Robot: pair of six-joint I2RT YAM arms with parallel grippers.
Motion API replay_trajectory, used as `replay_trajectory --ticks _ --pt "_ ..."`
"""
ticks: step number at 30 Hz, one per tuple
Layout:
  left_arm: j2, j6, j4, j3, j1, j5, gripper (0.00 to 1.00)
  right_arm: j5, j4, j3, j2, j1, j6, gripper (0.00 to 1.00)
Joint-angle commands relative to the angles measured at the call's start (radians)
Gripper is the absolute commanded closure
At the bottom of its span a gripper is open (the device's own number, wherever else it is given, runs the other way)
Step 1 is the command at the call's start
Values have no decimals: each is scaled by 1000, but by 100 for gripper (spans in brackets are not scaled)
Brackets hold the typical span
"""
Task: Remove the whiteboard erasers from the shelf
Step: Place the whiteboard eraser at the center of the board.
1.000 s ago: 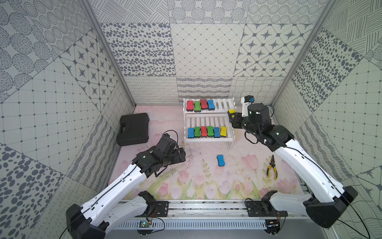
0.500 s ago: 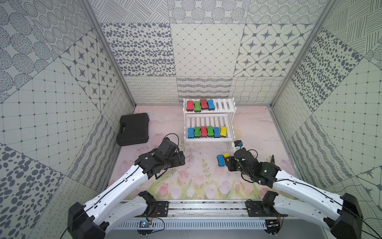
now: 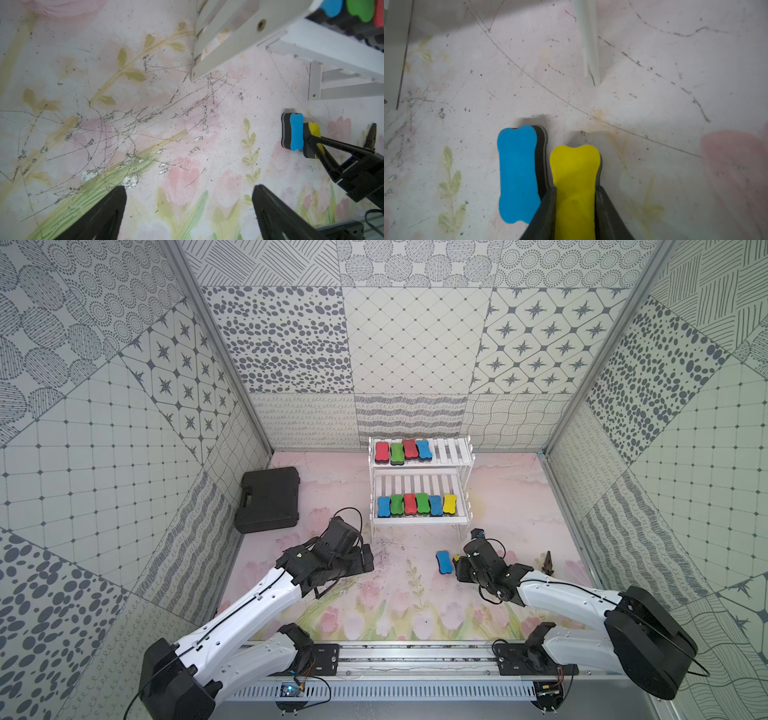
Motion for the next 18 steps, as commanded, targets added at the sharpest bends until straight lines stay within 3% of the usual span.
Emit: replay_trajectory --ticks 1,8,18 --pt "8 3 15 6 3 14 1 -18 49 7 30 -14 -20 65" --pt "22 4 13 18 3 23 0 -3 -9 4 -12 -13 6 48" --pt "25 -9 52 -16 2 54 0 -30 -326 129 -325 -13 1 47"
